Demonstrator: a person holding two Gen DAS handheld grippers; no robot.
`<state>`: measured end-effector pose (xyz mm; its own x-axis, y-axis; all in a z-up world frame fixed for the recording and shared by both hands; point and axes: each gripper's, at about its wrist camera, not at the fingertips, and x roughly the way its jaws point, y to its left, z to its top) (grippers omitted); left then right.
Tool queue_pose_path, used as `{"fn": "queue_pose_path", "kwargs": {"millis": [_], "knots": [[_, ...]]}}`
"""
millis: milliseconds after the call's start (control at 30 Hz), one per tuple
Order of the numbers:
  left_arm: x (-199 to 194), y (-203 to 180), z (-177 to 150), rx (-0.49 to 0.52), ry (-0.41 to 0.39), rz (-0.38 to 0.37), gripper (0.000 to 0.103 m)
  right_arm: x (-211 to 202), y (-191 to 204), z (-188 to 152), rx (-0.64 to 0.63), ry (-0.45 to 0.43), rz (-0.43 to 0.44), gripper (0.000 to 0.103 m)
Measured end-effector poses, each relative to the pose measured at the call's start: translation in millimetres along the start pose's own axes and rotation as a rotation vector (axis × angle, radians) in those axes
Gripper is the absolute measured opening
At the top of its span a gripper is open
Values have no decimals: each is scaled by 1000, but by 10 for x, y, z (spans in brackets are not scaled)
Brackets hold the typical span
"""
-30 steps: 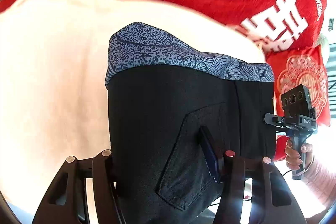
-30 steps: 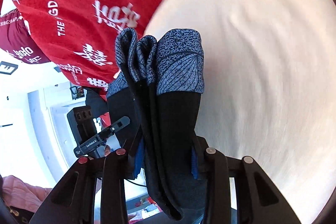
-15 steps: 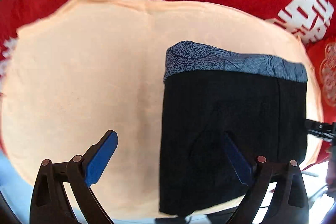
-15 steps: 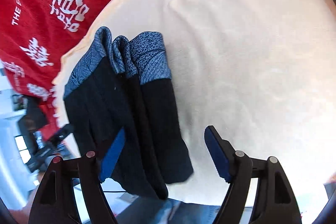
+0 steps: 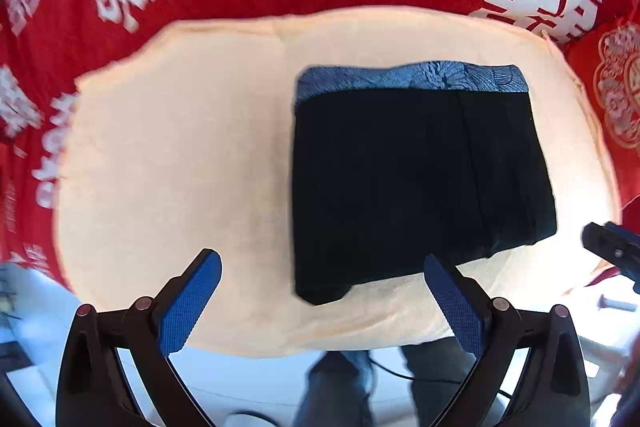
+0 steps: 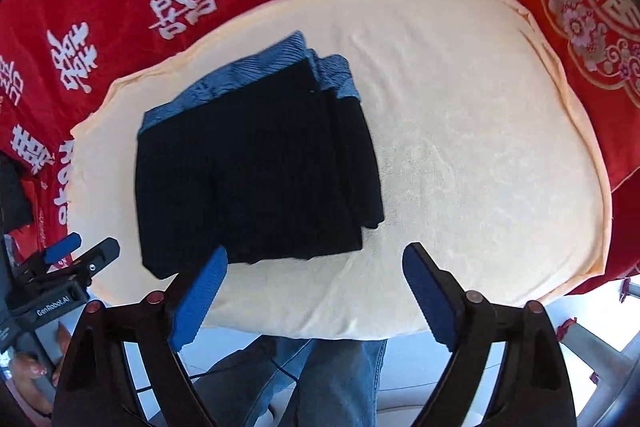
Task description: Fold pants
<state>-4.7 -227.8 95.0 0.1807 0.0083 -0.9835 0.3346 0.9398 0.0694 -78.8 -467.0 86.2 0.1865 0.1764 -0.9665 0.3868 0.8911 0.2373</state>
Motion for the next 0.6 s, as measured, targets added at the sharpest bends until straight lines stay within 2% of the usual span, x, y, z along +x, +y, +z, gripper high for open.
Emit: {"fn": "queue_pose_path", "kwargs": {"millis": [133, 233, 467, 600], "knots": [[-241, 1, -99, 31, -44, 41, 101, -185, 235, -124, -34, 7, -40, 92], [-381, 34, -158, 16, -36, 13, 101, -365, 368, -210, -58, -13, -92, 92], [-670, 80, -273, -1, -33, -29, 101, -682, 601, -345, -64, -34, -114, 92], [-823, 99, -260, 17, -59, -16, 101, -796, 686, -355, -69, -39, -130, 92]]}}
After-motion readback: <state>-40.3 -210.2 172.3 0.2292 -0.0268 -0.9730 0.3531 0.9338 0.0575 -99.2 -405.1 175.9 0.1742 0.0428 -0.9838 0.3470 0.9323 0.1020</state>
